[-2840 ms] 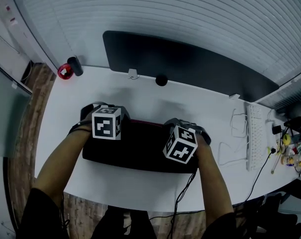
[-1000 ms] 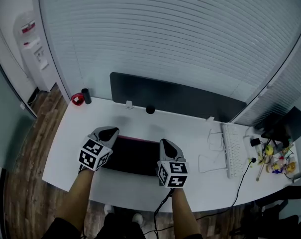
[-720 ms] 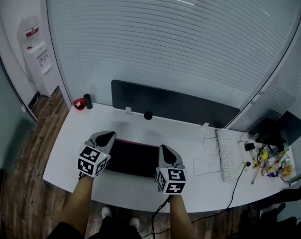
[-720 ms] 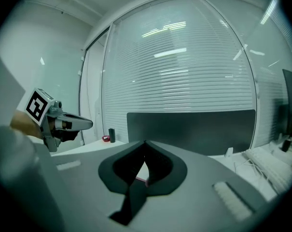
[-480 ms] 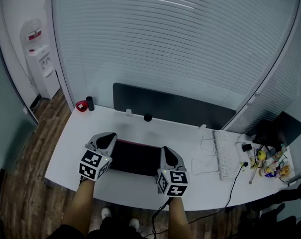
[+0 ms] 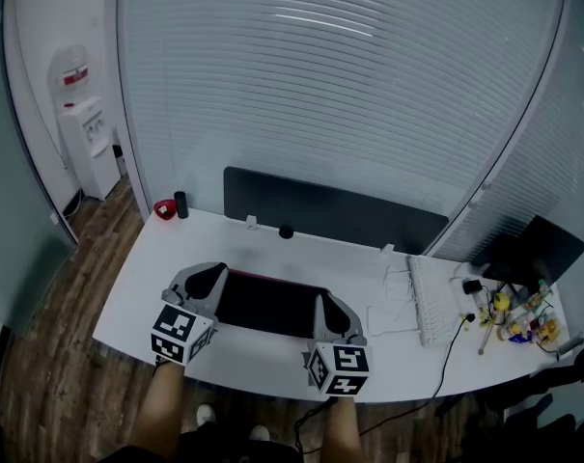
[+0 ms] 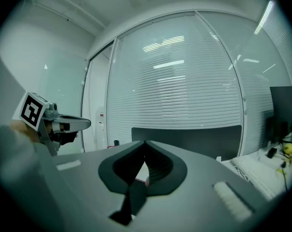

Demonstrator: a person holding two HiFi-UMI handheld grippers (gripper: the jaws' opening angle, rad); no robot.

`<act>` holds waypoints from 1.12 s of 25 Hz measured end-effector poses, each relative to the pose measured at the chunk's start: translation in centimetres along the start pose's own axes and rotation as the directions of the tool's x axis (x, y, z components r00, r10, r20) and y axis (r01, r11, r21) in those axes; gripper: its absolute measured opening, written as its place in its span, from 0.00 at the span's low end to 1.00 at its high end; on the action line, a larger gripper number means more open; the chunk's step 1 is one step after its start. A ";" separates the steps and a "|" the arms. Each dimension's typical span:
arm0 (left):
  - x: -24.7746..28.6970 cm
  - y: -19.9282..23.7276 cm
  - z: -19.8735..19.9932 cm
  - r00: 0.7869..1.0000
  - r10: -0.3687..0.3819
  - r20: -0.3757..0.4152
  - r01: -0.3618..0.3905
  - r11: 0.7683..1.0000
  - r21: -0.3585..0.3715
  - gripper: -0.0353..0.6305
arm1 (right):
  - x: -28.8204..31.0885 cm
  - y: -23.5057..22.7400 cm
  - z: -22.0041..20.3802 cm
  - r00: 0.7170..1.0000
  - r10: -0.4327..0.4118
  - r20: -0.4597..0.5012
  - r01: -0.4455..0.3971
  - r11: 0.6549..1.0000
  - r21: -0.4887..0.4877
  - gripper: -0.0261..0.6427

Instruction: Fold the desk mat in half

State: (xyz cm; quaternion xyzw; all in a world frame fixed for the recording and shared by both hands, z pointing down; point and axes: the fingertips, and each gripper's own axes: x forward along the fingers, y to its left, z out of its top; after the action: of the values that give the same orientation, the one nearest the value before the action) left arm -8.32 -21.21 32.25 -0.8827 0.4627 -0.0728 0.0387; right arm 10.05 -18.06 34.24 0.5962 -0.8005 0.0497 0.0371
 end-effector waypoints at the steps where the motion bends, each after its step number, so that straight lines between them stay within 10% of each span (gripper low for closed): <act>1: -0.5 -0.2 0.2 1.000 0.012 0.004 -0.012 1.000 0.003 0.04 | -0.4 0.0 0.0 1.000 -0.003 0.009 0.003 1.000 0.011 0.05; 28: -4.3 -4.7 -1.5 0.996 0.083 0.028 -0.082 0.996 -0.041 0.05 | -6.0 0.1 0.3 0.992 0.039 0.121 -0.037 0.999 -0.022 0.05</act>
State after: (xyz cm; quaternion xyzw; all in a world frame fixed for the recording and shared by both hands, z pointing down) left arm -7.15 -15.04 33.99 -0.8645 0.4994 -0.0489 0.0308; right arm 11.71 -12.42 33.20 0.5824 -0.8129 0.0062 -0.0070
